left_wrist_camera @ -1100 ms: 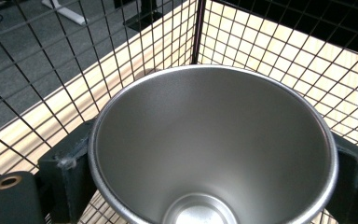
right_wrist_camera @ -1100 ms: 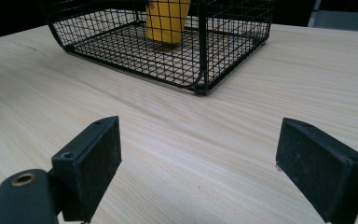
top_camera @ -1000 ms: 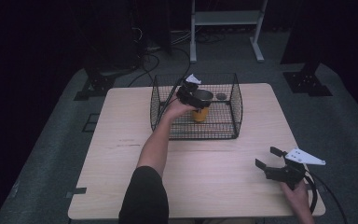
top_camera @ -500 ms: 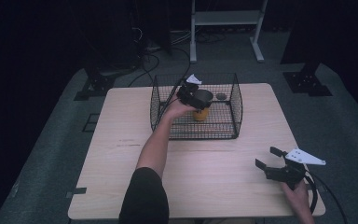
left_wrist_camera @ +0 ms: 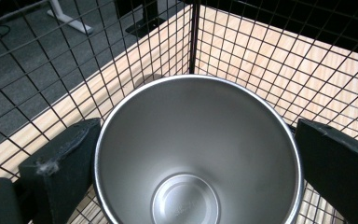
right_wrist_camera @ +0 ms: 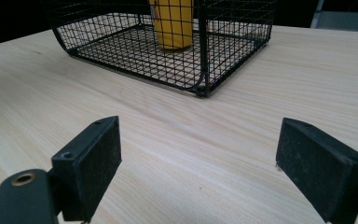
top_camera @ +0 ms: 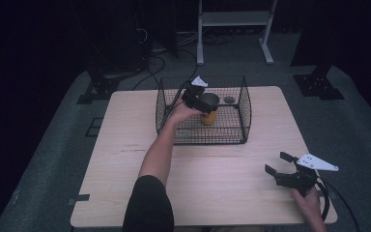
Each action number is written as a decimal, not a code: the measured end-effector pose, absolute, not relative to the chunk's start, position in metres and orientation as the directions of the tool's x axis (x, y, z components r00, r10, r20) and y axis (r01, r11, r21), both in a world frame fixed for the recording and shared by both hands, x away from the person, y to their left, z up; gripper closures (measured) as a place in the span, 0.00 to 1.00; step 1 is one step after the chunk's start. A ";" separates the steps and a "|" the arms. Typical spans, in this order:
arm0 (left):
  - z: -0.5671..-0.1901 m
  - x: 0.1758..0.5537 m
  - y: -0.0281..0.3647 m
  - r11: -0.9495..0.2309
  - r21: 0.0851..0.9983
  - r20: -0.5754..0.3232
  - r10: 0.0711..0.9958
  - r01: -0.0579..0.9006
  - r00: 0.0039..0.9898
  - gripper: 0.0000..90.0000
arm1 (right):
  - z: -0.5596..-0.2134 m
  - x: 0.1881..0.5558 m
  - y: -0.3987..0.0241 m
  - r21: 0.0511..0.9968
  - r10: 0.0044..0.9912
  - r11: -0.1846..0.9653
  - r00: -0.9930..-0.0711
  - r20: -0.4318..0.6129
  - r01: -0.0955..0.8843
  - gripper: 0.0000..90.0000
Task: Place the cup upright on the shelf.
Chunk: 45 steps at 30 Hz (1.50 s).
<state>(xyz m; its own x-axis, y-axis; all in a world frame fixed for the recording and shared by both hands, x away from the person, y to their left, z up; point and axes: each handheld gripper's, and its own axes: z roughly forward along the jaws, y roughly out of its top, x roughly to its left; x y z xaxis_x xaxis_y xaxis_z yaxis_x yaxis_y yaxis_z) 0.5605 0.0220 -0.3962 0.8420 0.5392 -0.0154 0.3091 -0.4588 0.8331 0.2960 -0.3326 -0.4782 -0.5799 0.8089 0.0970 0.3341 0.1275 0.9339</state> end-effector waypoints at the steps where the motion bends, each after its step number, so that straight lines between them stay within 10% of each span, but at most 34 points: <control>1: -0.395 0.560 0.022 -0.453 0.836 -0.017 0.542 0.309 0.840 0.02 | -0.478 0.296 -0.333 0.935 0.809 0.125 -0.580 0.098 0.333 0.14; 45: -0.348 0.503 0.072 -0.406 0.887 0.047 0.553 0.220 0.832 0.01 | -0.478 0.293 -0.332 0.937 0.821 0.127 -0.565 0.084 0.324 0.14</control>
